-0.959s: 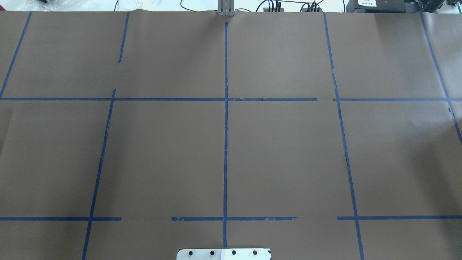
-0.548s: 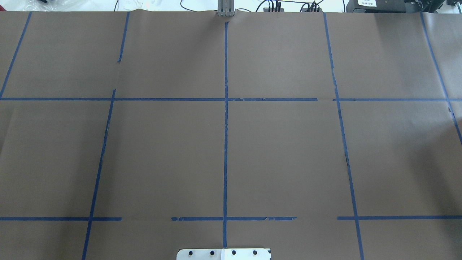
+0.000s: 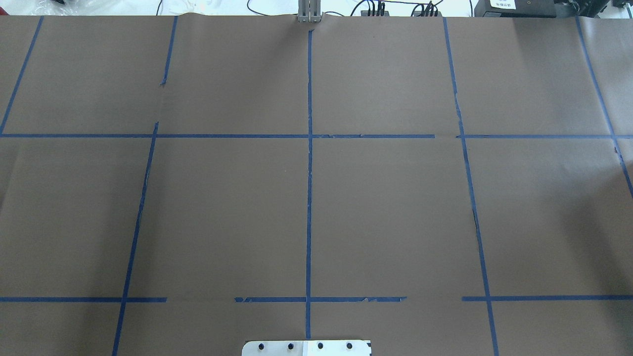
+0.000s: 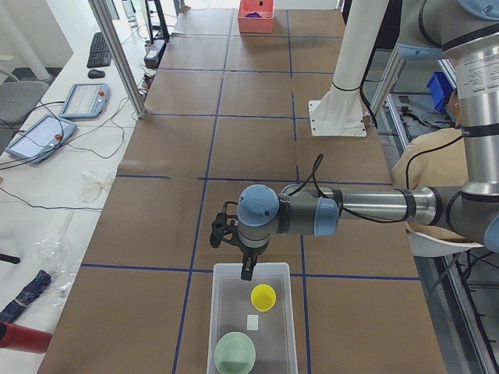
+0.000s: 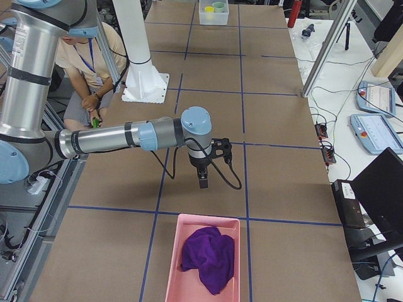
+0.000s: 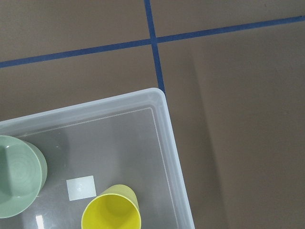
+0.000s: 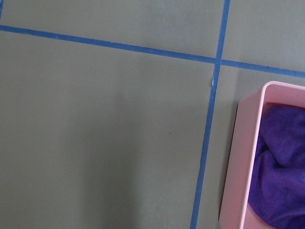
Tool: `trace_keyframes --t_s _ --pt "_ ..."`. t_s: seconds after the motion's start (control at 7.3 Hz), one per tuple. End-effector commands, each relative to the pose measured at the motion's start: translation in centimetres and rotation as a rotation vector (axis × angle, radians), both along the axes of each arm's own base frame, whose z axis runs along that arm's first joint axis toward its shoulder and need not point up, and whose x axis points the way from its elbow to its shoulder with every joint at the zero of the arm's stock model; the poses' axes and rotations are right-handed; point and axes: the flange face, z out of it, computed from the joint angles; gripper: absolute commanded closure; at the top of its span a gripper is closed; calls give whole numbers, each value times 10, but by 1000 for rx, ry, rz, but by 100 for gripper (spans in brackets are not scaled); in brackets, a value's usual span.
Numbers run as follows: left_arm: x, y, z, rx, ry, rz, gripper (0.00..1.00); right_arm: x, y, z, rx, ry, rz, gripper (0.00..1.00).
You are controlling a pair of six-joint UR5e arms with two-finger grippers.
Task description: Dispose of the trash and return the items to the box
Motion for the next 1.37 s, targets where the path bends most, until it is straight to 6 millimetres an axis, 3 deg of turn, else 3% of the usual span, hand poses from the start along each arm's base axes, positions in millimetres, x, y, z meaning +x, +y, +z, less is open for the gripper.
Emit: trace_keyframes --t_s 0.0,1.23 --pt "-1 8 6 -17 -1 -4 0 0 0 6 -6 -4 -1 0" --pt "-3 6 11 -25 -8 -8 0 -1 0 15 -16 -2 -8 0"
